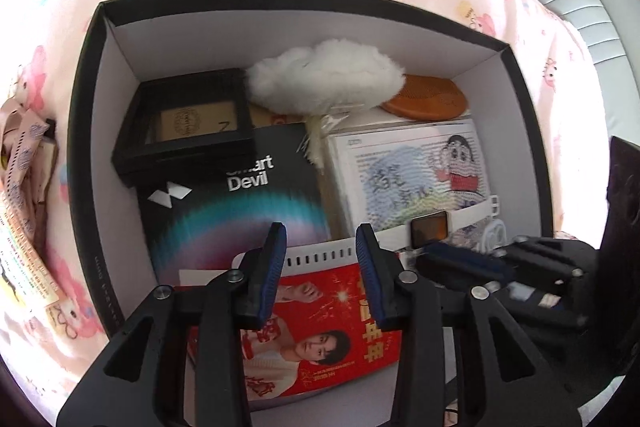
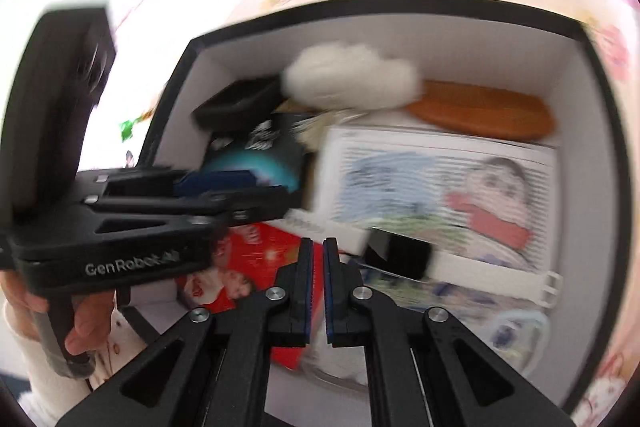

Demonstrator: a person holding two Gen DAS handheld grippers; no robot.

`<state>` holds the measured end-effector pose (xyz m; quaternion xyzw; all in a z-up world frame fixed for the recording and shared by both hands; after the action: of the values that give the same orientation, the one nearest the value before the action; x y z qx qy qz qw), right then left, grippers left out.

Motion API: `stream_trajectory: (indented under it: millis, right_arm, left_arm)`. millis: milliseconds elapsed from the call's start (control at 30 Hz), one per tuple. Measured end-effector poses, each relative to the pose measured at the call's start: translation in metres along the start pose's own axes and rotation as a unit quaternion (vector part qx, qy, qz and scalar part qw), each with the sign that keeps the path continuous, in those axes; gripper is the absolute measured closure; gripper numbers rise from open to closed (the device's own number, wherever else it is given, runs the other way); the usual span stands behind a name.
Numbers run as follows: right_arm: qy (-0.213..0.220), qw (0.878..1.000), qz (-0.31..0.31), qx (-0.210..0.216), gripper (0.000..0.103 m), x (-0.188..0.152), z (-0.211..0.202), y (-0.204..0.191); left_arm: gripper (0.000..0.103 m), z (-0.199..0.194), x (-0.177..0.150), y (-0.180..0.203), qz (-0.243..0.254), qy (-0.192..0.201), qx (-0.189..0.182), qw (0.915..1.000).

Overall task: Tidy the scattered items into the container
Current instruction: 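Lower the smartwatch onto the comic card inside the box with both grippers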

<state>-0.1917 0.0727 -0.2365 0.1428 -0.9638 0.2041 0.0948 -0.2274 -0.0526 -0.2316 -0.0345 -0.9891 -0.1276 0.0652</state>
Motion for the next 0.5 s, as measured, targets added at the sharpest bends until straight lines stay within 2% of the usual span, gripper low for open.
stream_trajectory:
  millis: [100,167,400,500]
  right_arm:
    - [-0.025,1.0,-0.009,-0.011,0.1,-0.011,0.003,0.005]
    - [-0.04,0.999,-0.009,-0.007,0.1,-0.01,0.009,0.005]
    - [-0.04,0.999,-0.008,0.007,0.099,-0.011,0.013,0.003]
    - [-0.043,0.999,-0.018,0.019,0.099,-0.014,0.009,0.0]
  left_arm:
    - [0.063,0.005,0.0,0.005,0.012,-0.006,0.029,0.9995]
    - [0.059,0.005,-0.001,0.004,-0.002,-0.026,0.037,0.999]
    - [0.057,0.001,-0.013,-0.003,-0.012,-0.08,0.067,0.9945]
    - [0.055,-0.006,-0.015,0.0,-0.017,-0.07,0.052,0.9961]
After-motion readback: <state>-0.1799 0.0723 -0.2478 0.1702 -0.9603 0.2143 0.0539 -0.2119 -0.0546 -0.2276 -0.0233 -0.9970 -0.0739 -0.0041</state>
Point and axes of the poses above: each gripper's, at about its wrist camera, not at the fingertips, and z roughly the way its jaws point, y to its right, x to its top, the point moved 9 cm from there along z, roughly the way its jaws point, and after that the axes turned 1 degree about y, right-handed, at the moved point
